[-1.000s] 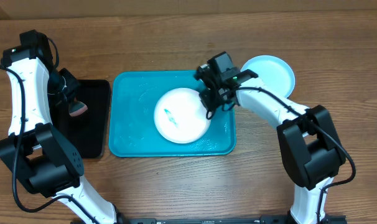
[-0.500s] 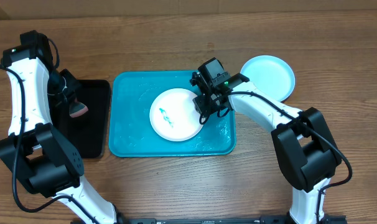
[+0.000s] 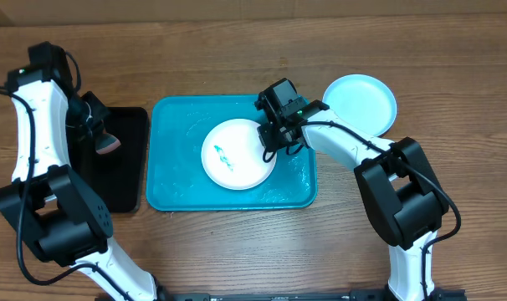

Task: Clean dirty plates on tray and stack at the side
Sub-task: 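Move the left gripper with sponge from the black tray to the white plate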

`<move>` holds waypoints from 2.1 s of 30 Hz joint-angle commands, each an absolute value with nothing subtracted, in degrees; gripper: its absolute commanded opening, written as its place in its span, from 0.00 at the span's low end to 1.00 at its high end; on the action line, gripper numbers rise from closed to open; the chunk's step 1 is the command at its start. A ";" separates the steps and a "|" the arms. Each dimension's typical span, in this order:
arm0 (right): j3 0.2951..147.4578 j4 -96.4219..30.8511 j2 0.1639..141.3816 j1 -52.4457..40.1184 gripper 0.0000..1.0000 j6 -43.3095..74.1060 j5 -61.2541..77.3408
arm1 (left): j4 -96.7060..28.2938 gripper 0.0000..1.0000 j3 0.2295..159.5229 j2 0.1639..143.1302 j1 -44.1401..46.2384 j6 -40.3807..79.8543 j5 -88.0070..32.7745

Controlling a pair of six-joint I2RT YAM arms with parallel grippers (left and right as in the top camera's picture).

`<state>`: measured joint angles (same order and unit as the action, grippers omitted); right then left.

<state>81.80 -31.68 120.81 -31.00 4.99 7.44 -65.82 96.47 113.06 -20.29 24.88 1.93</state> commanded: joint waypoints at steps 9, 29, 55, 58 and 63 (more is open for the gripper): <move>81.32 -31.24 123.79 -30.85 0.08 7.73 15.16 | -48.71 0.04 78.41 112.07 -20.75 23.77 2.57; 81.32 -30.83 123.79 -30.85 0.37 7.68 15.09 | -55.66 0.58 84.47 112.01 -20.75 23.29 5.52; 81.32 -30.57 123.79 -30.85 0.32 7.55 15.11 | -69.04 0.04 94.67 111.63 -20.56 22.63 5.93; 81.32 -29.95 123.79 -30.85 0.32 7.55 15.11 | -68.99 0.04 94.80 111.66 -20.32 22.31 5.21; 81.32 -28.91 123.79 -30.85 0.22 7.55 15.09 | -68.42 0.04 93.51 111.66 -18.87 11.90 -8.34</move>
<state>81.87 -28.97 121.56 -30.74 7.38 16.08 -68.82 93.67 112.51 -20.21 20.62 1.78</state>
